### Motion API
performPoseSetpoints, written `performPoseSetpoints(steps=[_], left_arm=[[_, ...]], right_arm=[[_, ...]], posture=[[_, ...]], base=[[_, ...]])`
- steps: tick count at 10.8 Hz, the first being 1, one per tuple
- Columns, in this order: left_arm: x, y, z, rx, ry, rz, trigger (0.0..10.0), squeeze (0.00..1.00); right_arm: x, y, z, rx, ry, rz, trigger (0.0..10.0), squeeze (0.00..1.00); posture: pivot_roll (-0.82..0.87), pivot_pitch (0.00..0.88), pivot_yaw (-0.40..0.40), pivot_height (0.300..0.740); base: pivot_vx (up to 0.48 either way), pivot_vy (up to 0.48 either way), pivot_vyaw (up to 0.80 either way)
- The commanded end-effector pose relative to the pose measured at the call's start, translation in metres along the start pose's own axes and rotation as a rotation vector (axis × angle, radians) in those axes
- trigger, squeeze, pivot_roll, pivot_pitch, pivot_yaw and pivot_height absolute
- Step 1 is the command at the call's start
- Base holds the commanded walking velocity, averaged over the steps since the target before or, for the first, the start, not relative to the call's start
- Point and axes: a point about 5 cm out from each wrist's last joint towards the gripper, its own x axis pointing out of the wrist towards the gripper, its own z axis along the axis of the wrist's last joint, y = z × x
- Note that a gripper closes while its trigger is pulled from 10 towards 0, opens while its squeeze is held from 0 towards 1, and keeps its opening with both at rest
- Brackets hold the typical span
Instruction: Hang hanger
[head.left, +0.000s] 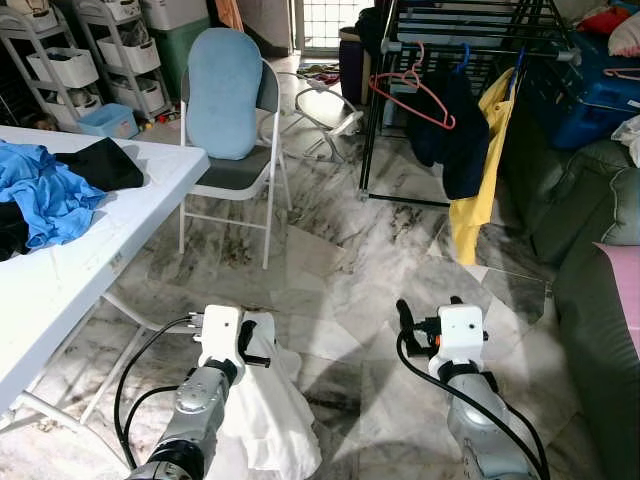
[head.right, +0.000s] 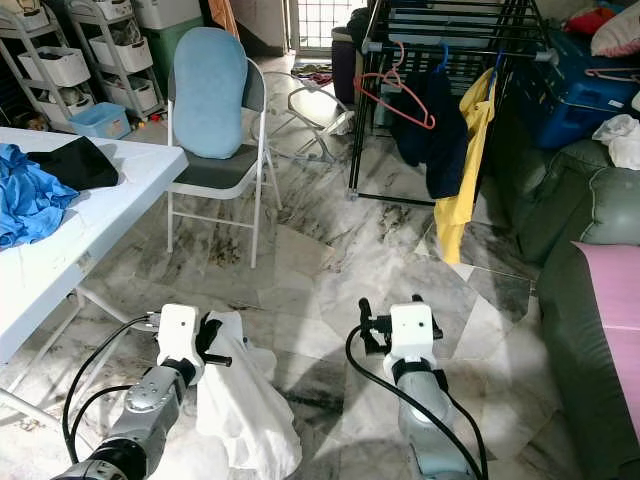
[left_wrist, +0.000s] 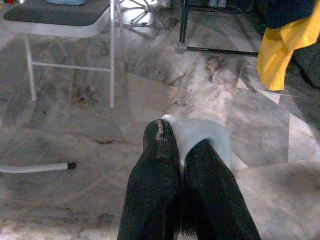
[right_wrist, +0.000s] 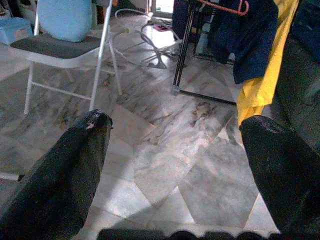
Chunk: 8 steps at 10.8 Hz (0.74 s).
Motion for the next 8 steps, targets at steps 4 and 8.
performPoseSetpoints(steps=[4,8], left_arm=[[0.0019,-0.0005,0.0051,0.005,-0.026,-0.022,10.0,0.00],[0.0027,-0.0032,0.0048,0.003,-0.023,-0.037,10.0,0.00]], right_arm=[[0.0021,0.0015,0.0024,-0.001,-0.017,0.007,10.0,0.00],[0.0022,0.0005,0.0010,-0.005,-0.016,0.006,10.0,0.00]], posture=[[-0.14,0.010,0.037,0.740],[-0.15,0.008,0.035,0.740]], base=[[0.000,0.000,0.00],[0.262,0.000,0.00]])
